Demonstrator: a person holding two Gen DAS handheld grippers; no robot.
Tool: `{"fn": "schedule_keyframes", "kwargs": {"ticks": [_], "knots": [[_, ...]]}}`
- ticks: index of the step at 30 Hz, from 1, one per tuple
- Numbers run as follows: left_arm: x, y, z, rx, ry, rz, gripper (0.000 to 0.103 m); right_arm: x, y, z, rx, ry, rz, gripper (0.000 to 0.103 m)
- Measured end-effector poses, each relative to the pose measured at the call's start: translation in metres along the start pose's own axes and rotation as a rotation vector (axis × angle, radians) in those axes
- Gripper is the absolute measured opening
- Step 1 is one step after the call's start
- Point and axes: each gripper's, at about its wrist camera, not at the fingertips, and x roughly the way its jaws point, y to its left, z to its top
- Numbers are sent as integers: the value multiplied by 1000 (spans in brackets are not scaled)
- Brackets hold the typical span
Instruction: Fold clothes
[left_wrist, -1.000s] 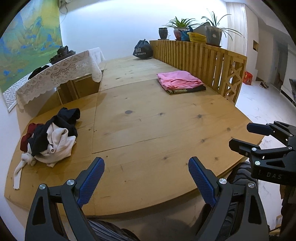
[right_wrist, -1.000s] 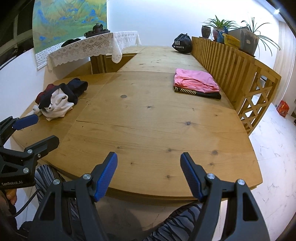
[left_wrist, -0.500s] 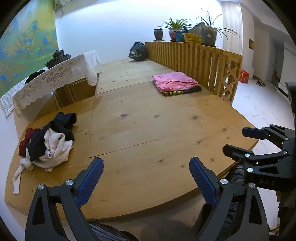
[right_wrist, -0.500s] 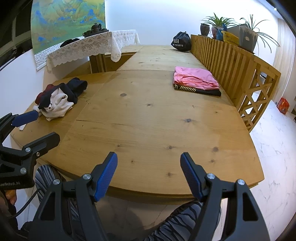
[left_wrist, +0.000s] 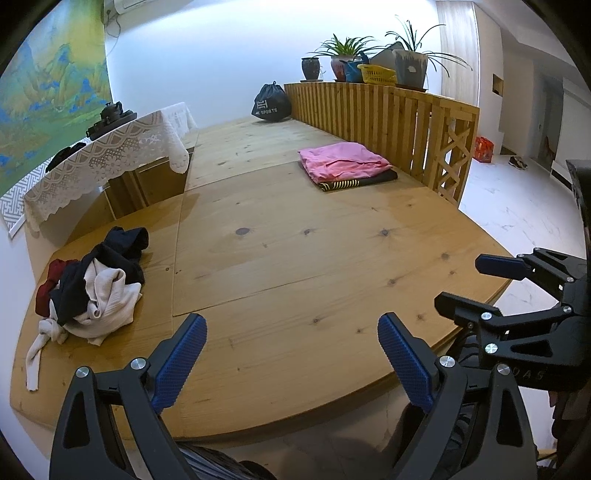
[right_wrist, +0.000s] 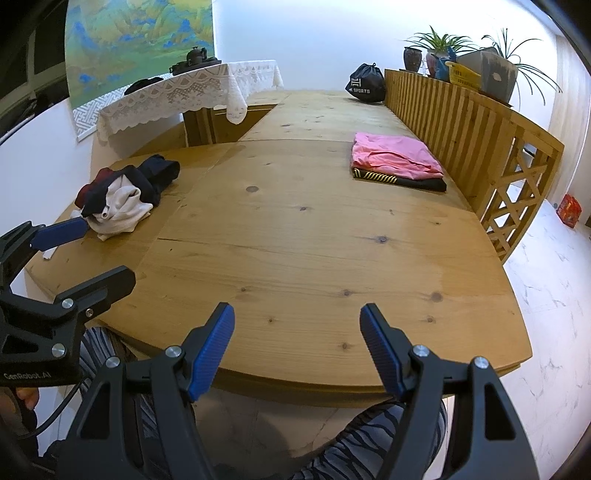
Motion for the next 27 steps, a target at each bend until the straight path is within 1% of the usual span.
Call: {"fn": "schedule_keyframes", "kwargs": {"ticks": [21, 27], "knots": [[-4, 7, -4, -12, -1, 1, 94, -1, 11, -1, -12, 2, 14, 70], [-12, 15, -6, -45, -10, 17, 94, -6, 14, -3, -6, -2, 18, 70]]}}
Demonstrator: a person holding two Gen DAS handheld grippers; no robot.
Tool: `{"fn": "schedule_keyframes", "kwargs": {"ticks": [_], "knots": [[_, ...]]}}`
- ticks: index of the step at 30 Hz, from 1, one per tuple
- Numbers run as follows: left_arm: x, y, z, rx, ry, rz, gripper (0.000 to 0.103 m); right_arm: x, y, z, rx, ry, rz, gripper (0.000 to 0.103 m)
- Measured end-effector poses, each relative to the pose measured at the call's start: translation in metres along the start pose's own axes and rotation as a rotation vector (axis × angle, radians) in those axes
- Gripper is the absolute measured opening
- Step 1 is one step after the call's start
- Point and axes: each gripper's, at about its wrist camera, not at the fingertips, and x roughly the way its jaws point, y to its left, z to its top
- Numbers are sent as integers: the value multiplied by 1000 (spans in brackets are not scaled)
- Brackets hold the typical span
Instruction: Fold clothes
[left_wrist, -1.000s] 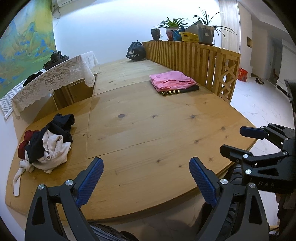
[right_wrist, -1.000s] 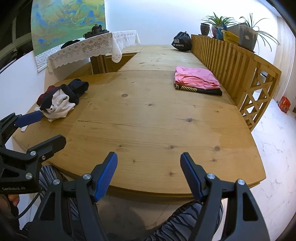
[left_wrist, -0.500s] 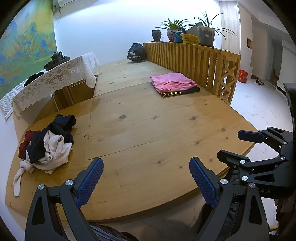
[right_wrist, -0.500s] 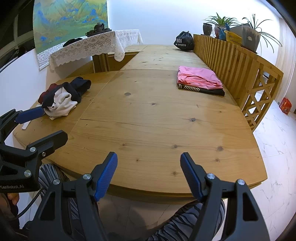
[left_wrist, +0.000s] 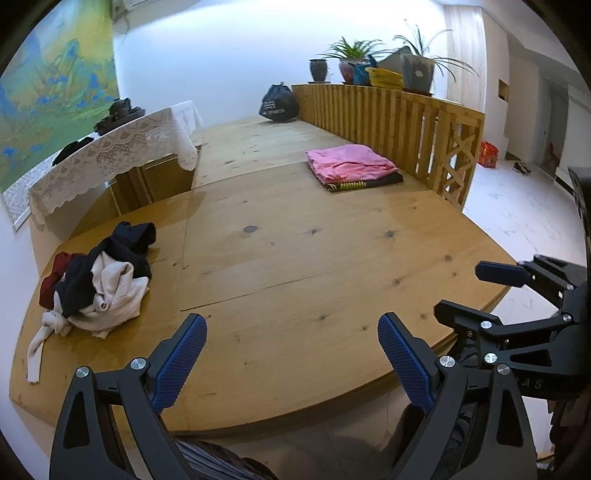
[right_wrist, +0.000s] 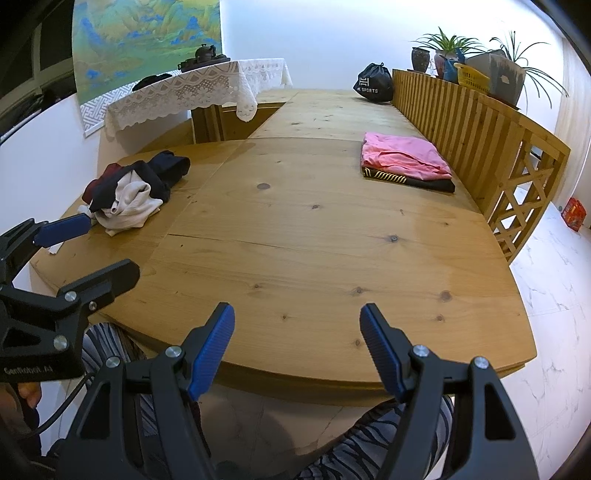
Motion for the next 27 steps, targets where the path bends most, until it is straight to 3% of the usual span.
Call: {"fn": "schedule_keyframes", "kwargs": {"ticks": [27], "knots": [[-12, -3, -9, 6, -17, -5, 94, -6, 1, -11, 21, 6, 13, 70]]}}
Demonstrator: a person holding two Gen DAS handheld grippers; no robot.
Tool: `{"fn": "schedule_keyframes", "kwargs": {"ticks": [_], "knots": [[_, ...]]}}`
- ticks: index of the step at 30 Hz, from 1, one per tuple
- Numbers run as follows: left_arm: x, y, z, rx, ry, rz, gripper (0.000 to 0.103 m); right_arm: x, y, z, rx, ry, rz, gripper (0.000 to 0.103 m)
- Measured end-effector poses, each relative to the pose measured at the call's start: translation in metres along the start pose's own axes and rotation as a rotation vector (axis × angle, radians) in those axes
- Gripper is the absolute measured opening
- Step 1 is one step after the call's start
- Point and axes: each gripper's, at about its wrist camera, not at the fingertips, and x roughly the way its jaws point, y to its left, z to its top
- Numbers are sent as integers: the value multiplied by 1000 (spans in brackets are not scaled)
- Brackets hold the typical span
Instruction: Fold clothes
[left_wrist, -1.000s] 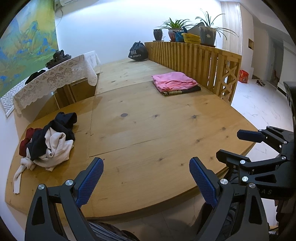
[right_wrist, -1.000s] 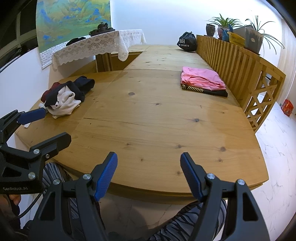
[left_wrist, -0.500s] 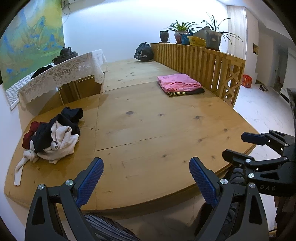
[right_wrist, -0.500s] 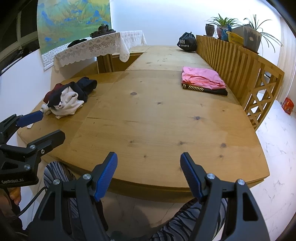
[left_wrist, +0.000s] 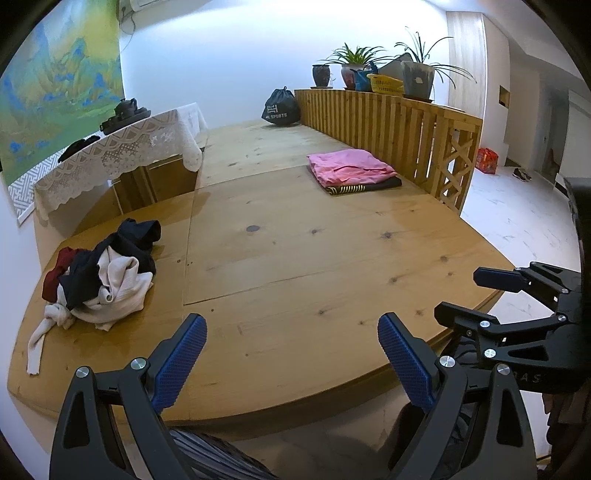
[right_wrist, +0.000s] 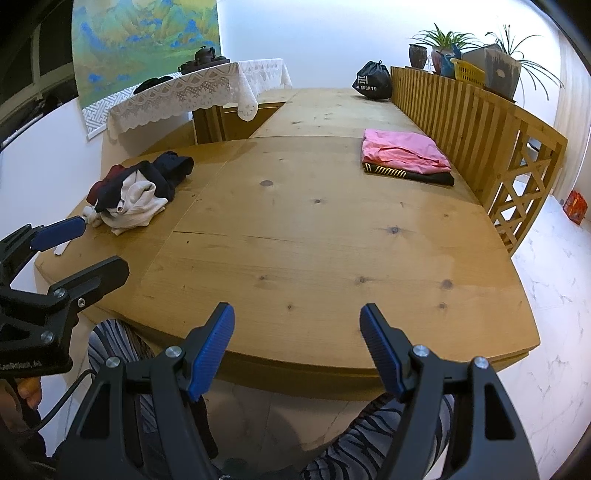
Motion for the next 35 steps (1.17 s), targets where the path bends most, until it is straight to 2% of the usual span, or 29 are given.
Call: {"fn": "schedule_keyframes", "kwargs": {"ticks": [10, 14, 26, 35], "knots": [[1, 1, -1, -8, 8, 2, 94, 2, -1, -1, -2, 8, 4, 70], [1, 0, -1, -16, 12, -1, 100, 3, -1, -1, 3, 11, 2, 70], [2, -3, -2, -7, 13, -10, 100, 5, 0, -2, 8, 18, -1, 70], [-4, -14, -2, 45, -29, 5, 100, 7, -2, -2, 14, 24, -8, 70]]}}
